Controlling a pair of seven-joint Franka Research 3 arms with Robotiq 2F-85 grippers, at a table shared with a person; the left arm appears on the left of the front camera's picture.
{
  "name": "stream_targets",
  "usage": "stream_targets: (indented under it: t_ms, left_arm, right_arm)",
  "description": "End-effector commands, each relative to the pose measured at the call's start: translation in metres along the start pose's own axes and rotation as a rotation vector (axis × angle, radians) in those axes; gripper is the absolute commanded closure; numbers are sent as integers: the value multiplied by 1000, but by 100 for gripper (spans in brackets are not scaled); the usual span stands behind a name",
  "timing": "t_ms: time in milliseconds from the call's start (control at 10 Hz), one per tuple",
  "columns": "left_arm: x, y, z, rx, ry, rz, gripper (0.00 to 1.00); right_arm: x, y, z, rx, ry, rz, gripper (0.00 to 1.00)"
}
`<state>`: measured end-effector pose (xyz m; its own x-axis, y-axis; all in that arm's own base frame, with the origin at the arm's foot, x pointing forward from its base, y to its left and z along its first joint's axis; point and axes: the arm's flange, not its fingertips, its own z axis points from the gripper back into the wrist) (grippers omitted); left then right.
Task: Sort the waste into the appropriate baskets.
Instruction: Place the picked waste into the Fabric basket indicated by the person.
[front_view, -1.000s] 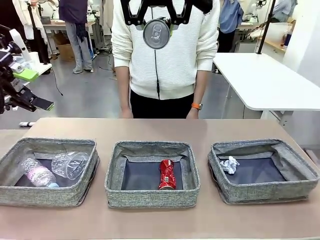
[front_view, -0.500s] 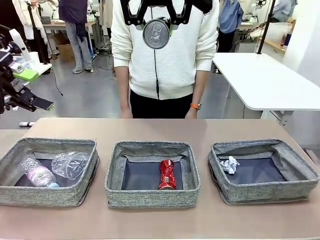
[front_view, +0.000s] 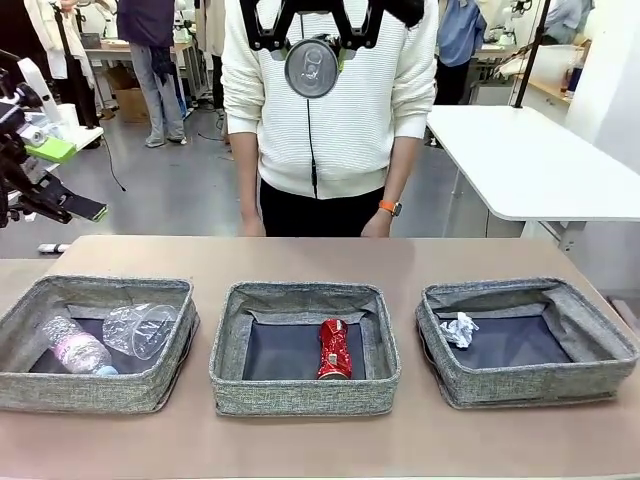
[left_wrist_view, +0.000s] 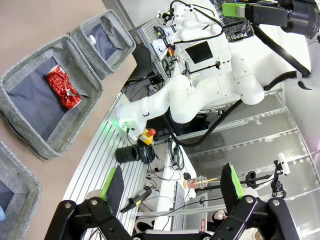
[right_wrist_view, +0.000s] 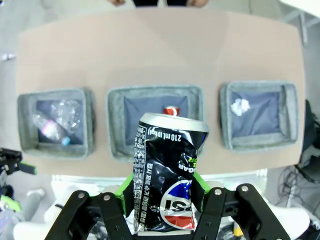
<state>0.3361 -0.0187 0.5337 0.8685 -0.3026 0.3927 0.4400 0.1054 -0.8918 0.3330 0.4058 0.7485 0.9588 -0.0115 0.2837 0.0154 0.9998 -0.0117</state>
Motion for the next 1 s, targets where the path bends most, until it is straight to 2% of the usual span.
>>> stream_targets:
  t_ms: [0,900]
  left_arm:
    - [1,-2,0,-20,-11,-26,0]
    - [1,-2,0,-20,-11,-26,0]
  right_arm:
    - [-3,-3,-3,3,-4,-8,61]
    - [-3,-3,-3,3,-4,-8,61]
